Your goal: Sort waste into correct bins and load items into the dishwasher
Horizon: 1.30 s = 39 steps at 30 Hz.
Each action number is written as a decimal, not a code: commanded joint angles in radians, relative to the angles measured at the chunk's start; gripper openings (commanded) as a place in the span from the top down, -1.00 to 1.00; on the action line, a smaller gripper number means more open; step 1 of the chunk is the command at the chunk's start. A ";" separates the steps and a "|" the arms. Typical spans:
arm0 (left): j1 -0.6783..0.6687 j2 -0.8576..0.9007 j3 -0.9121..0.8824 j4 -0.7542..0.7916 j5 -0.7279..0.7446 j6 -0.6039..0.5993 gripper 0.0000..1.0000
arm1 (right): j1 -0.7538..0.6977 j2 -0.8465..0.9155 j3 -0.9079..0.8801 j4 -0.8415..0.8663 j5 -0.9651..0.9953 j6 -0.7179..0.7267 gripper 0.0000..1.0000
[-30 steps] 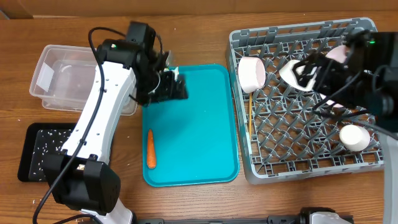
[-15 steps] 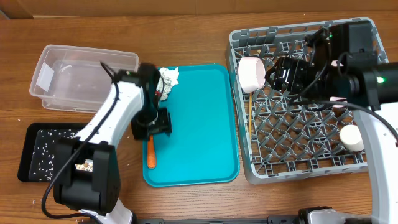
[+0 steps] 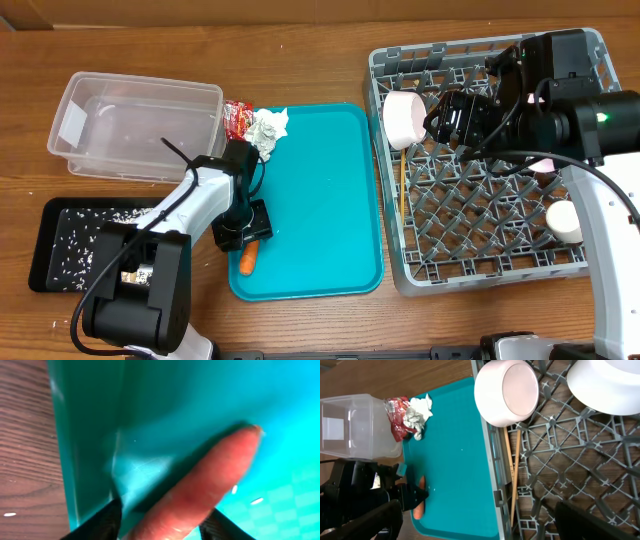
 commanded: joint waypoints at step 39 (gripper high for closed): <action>0.348 -0.013 0.454 -0.453 0.003 0.160 0.59 | 0.004 -0.008 0.009 0.000 0.002 -0.008 -1.00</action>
